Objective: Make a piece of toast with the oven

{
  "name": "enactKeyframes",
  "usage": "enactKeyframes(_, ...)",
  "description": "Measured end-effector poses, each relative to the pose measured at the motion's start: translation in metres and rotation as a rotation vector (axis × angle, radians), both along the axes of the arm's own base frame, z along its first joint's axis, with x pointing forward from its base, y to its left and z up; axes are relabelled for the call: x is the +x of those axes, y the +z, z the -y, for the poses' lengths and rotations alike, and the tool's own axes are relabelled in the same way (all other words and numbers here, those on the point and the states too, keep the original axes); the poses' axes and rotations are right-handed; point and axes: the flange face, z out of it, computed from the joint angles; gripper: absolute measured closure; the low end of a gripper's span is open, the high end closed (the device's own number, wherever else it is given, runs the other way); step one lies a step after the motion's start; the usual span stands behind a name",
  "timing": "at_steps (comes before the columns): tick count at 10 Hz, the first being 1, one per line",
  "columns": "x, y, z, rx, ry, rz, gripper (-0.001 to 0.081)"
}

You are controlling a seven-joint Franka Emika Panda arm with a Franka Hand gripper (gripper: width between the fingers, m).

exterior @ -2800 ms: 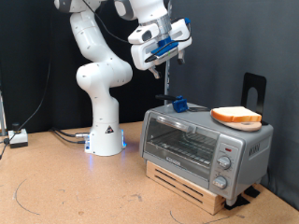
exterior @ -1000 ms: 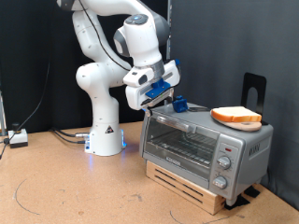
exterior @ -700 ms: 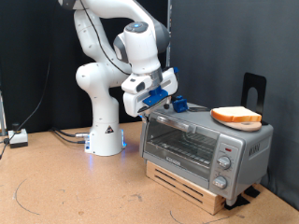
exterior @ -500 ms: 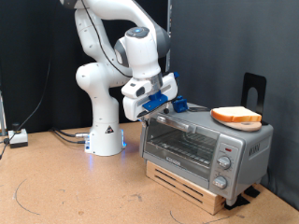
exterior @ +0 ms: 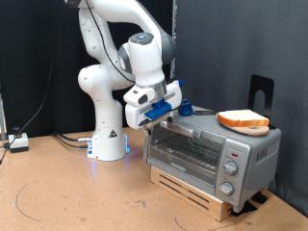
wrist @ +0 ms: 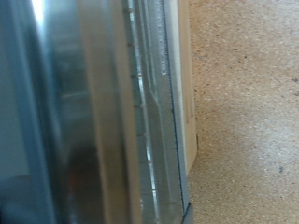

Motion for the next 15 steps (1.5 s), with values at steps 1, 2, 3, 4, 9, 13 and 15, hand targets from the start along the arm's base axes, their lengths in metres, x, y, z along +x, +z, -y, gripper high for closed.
enactKeyframes(1, 0.001, 0.001, 0.004, -0.008, -0.012, 0.001, -0.0004)
enactKeyframes(2, 0.002, 0.001, 0.01, -0.018, -0.028, 0.001, -0.0004)
enactKeyframes(3, 0.004, 0.001, 0.015, -0.028, -0.045, 0.0, -0.0004)
enactKeyframes(4, 0.006, 0.001, 0.021, -0.037, -0.059, -0.002, -0.0004)
enactKeyframes(9, 0.015, -0.004, 0.043, -0.073, -0.108, -0.018, -0.0004)
enactKeyframes(13, 0.024, -0.01, 0.06, -0.098, -0.149, -0.039, -0.0004)
enactKeyframes(15, 0.029, -0.015, 0.069, -0.113, -0.168, -0.042, -0.0004)
